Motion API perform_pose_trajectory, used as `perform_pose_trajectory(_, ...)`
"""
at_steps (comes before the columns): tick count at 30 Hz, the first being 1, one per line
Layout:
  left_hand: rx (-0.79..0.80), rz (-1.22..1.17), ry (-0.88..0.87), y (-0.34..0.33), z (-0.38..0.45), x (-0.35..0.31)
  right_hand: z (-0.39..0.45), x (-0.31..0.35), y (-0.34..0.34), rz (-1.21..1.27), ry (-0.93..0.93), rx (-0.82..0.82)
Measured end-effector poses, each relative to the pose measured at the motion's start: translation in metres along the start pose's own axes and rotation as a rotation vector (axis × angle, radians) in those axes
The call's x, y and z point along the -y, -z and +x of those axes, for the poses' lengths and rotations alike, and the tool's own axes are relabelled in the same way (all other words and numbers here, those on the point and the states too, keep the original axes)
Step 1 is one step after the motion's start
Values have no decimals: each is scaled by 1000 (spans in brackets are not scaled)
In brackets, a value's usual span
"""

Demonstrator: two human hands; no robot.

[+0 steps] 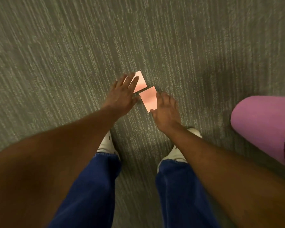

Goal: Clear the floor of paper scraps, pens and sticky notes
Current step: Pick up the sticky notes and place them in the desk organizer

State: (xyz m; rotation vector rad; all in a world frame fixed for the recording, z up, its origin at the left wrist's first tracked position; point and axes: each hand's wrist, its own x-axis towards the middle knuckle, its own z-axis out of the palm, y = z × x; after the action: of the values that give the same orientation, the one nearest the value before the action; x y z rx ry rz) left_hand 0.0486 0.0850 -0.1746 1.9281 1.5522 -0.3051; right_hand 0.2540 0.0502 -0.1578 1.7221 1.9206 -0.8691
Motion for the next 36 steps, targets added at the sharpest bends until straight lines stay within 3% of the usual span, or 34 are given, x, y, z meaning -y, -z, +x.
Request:
perform_pose_trajectory(5,-81,-62,156,-21,31,4,16,-8,-10,52,-3,-13)
perform_pose_trajectory(16,67,-75,340,-4,68,14,37,-3,-10,356,-221,-25)
perform_pose_trajectory(21,-49,-481,518,-6,54,24,51,15,-19,384,-361,-6)
perform_pose_trajectory(28,-233,-851,598,-17,2,25,60,26,-32,498,-543,-85)
perform_pose_trajectory(32,-251,-1079,636,-6,-8,18,57,21,-29,677,-530,-124)
perform_pose_trajectory(36,-204,-1264,640,23,-23,-1,43,15,-13,870,-511,-61)
